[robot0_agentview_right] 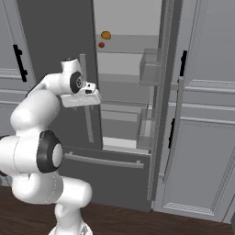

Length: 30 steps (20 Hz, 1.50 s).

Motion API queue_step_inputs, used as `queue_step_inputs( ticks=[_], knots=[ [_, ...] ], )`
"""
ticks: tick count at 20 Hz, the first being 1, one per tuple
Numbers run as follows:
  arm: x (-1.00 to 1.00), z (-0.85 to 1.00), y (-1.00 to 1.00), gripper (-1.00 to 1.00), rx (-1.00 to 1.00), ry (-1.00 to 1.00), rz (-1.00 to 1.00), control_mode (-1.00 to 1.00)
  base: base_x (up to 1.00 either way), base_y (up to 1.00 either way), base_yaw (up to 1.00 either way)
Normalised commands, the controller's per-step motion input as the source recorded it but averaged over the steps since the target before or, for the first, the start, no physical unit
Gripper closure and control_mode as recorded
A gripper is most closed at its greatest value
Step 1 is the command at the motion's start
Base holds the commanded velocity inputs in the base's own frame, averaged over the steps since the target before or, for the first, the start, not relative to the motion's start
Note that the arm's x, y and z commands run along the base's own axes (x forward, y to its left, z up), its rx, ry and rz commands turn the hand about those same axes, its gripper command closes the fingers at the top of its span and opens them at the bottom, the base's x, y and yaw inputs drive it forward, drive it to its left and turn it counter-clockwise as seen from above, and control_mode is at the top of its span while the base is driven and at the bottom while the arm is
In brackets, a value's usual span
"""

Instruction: Take the strawberry from the fridge and place it on top of the pancake, located on the dining counter.

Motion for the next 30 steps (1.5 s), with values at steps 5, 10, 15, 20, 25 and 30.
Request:
queue_step_inputs(
  ticks=[5, 10, 15, 20, 25, 30],
  knots=[
    [0.27, 0.29, 0.14, -1.00, 0.36, -0.87, -0.49, -1.00, 0.00, 0.00, 0.00],
    [0.51, 0.52, 0.38, -1.00, 0.20, -0.62, -0.26, -1.00, 0.00, 0.00, 0.00],
    [0.35, 0.14, 0.59, -1.00, -0.01, -0.58, -0.03, -1.00, 0.00, 0.00, 0.00],
    [0.10, 0.00, 0.05, -1.00, -0.10, -0.18, 0.16, -1.00, 0.00, 0.00, 0.00],
    [0.08, 0.27, -0.33, -1.00, -0.05, 0.10, 0.06, -1.00, 0.00, 0.00, 0.00],
    [-0.35, 0.78, -0.13, -1.00, -0.10, 0.06, -0.01, -1.00, 0.00, 0.00, 0.00]
  ],
)
